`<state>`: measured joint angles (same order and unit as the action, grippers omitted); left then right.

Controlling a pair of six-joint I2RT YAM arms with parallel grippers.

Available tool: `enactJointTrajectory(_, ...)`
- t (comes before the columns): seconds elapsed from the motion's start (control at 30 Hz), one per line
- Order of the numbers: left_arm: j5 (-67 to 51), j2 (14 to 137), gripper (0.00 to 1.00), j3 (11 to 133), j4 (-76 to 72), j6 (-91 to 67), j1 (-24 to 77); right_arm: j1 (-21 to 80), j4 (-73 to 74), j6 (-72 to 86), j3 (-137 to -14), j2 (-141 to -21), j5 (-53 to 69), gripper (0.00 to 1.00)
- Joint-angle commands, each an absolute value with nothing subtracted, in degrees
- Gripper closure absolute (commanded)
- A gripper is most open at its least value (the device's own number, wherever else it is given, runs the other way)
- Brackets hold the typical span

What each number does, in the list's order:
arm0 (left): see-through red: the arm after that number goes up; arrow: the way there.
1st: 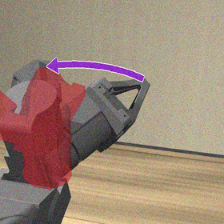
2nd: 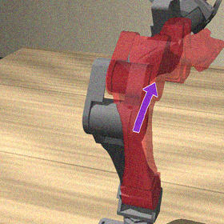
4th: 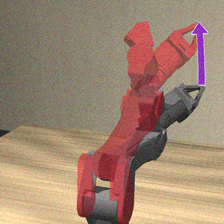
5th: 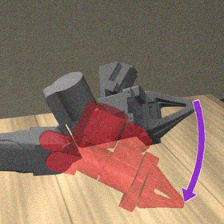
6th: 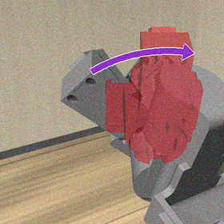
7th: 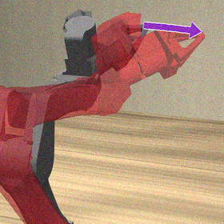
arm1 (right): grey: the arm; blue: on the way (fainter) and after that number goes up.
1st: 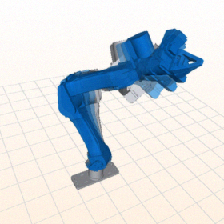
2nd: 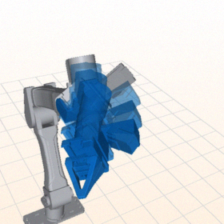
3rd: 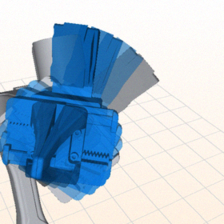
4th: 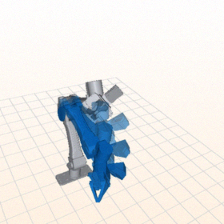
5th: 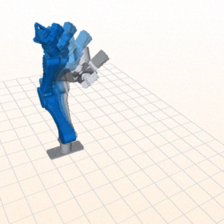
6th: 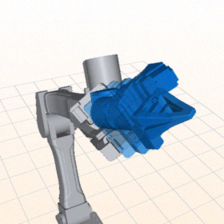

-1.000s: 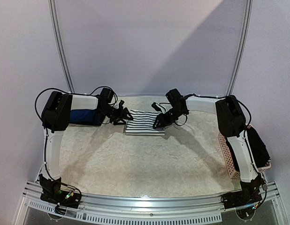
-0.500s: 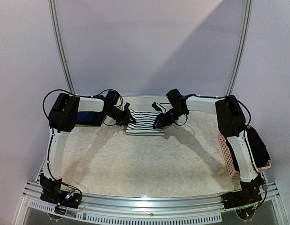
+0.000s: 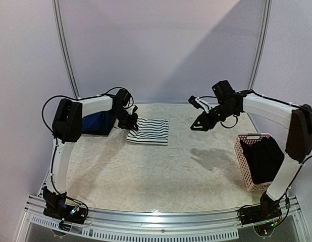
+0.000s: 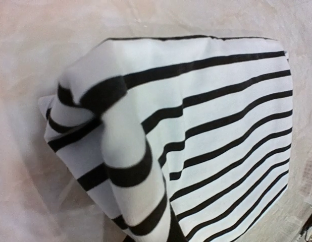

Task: Fold and stack the mixed laundry pile
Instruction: Pick up the square-folded tank top from the center of the board, then place the square-folded tank top at the corner of the board.

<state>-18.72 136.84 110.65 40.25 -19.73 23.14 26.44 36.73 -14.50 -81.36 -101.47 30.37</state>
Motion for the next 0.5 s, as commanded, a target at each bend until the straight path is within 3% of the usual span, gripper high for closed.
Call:
enactJointTrajectory(0.0,-5.0,132.1,1.0,116.5,56.2,-10.5,23.2,26.5,37.7,-22.4,-73.3,-93.6,29.0,0.58)
enactJointTrajectory(0.2,10.2,130.2,1.0,123.0,65.9,-4.6,23.0,26.4,35.4,-23.8,-68.3,-89.3,28.5,0.58)
enactJointTrajectory(0.47,20.9,129.1,1.0,130.4,69.8,-0.1,21.6,26.4,35.9,-24.6,-68.0,-90.7,30.1,0.58)
